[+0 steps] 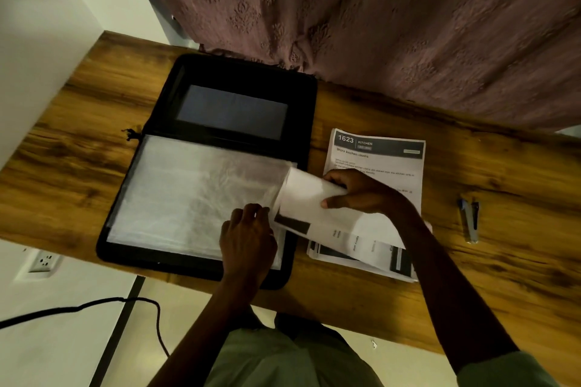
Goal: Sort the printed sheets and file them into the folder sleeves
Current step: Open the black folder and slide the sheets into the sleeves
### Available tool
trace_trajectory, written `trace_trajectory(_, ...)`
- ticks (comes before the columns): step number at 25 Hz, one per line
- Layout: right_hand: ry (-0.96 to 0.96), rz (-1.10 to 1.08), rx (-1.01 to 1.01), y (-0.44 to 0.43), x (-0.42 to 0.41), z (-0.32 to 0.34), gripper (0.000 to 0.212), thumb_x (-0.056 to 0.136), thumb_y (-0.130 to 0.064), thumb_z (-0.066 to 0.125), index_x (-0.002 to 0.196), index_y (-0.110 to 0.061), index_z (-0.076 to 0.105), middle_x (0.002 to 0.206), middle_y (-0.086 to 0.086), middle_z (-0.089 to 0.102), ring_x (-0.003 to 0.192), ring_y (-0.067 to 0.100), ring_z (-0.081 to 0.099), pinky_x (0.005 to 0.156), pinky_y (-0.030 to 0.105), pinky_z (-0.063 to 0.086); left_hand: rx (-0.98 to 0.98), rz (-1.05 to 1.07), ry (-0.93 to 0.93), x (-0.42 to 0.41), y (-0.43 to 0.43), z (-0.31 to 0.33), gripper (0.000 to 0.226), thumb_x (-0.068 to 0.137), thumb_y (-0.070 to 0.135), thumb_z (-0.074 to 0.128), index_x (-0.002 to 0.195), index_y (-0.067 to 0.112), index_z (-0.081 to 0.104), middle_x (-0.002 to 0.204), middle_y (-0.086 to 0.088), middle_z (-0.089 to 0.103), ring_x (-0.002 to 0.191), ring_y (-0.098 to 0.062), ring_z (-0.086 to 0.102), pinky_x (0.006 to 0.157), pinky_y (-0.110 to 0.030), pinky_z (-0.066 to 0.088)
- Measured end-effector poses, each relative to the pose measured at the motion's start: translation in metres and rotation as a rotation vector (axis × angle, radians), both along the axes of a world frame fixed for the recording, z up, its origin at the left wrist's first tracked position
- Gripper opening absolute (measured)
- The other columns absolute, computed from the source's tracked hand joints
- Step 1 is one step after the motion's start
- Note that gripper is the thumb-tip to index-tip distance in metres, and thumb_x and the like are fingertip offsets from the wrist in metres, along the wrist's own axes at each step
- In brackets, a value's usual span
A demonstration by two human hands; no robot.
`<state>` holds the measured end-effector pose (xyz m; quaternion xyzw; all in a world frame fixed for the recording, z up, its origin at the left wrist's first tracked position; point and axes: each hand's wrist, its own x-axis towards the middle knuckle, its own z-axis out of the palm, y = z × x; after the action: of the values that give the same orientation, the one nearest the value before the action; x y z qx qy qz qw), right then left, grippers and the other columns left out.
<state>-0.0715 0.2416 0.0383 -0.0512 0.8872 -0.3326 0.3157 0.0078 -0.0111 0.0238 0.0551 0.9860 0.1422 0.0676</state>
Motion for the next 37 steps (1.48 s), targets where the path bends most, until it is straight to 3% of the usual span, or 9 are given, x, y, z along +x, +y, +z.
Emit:
trace_trajectory(2,-0.034,0.073,0.039,-0.01,0.0,-0.008,0.043,0.081,-0.038,0.077,0.118,-0.024,0.058,0.106,-0.008,0.061,0.09,0.004,0.059,0.076,0.02,0.048,0.022,0.038,0.003,0.001,0.001,0.001,0.056,0.072,0.01,0.081,0.125,0.009,0.062,0.128,-0.011,0.061,0.103,-0.03,0.062,0.068,-0.036,0.056)
trace_trajectory(5,-0.074,0.103,0.07,-0.019,-0.001,-0.018,0.048,0.081,-0.041,0.077,0.121,-0.023,0.058,0.11,-0.006,0.063,0.099,0.014,0.063,0.084,0.029,0.052,0.071,0.038,0.012,0.001,0.002,0.006,0.068,0.072,0.012,0.083,0.133,0.008,0.055,0.138,-0.011,0.055,0.111,-0.033,0.058,0.064,-0.039,0.059)
trace_trajectory(10,-0.158,0.111,0.056,-0.034,-0.011,-0.015,0.048,0.084,-0.04,0.073,0.124,-0.018,0.058,0.108,-0.003,0.064,0.097,0.016,0.063,0.08,0.027,0.052,0.051,-0.063,0.069,0.006,0.001,0.0,0.083,0.058,0.001,0.083,0.136,0.008,0.054,0.139,-0.008,0.054,0.106,-0.031,0.057,0.065,-0.034,0.055)
trace_trajectory(13,-0.193,0.101,0.066,-0.043,-0.025,-0.011,0.044,0.09,-0.044,0.066,0.123,-0.016,0.056,0.113,0.004,0.066,0.096,0.018,0.064,0.082,0.029,0.052,0.065,-0.088,0.019,0.014,0.002,-0.006,0.082,0.067,0.005,0.079,0.144,0.01,0.049,0.148,-0.005,0.048,0.111,-0.028,0.054,0.069,-0.033,0.056)
trace_trajectory(19,0.046,0.126,0.108,-0.061,-0.026,-0.019,0.066,0.087,-0.042,0.069,0.139,-0.017,0.037,0.14,0.008,0.049,0.124,0.026,0.051,0.096,0.037,0.045,0.082,-0.114,-0.082,0.025,0.004,-0.016,0.076,0.081,0.021,0.07,0.15,0.015,0.04,0.156,-0.002,0.039,0.119,-0.024,0.051,0.081,-0.033,0.056)
trace_trajectory(23,0.193,0.186,0.146,-0.066,-0.009,-0.028,0.066,0.085,-0.048,0.069,0.141,-0.022,0.043,0.14,0.004,0.046,0.124,0.022,0.048,0.095,0.035,0.047,0.161,-0.097,-0.065,0.025,0.0,-0.02,0.074,0.073,0.016,0.078,0.141,0.008,0.051,0.144,-0.008,0.052,0.102,-0.027,0.06,0.065,-0.032,0.056)
trace_trajectory(30,0.271,0.186,0.044,-0.088,0.014,-0.034,0.059,0.088,-0.047,0.065,0.135,-0.014,0.053,0.136,0.003,0.05,0.124,0.022,0.049,0.101,0.036,0.044,0.259,-0.119,-0.014,0.021,-0.007,-0.021,0.066,0.072,0.012,0.071,0.133,0.021,0.045,0.145,0.002,0.044,0.095,-0.022,0.055,0.054,-0.028,0.048)
trace_trajectory(34,0.522,0.159,0.205,-0.059,0.034,-0.016,0.071,0.085,-0.063,0.06,0.14,-0.019,0.047,0.139,0.001,0.045,0.128,0.02,0.04,0.106,0.04,0.037,0.25,-0.142,-0.026,0.022,-0.014,-0.03,0.072,0.072,0.02,0.067,0.141,0.008,0.047,0.148,-0.005,0.043,0.092,-0.024,0.054,0.053,-0.026,0.043)
trace_trajectory(37,0.626,0.306,0.341,-0.042,0.068,-0.019,0.089,0.077,-0.074,0.055,0.147,-0.021,0.037,0.151,0.002,0.034,0.138,0.023,0.029,0.114,0.046,0.027,0.244,-0.15,-0.03,0.023,-0.016,-0.038,0.073,0.076,0.025,0.064,0.144,0.007,0.044,0.149,-0.007,0.043,0.093,-0.024,0.054,0.057,-0.026,0.042)
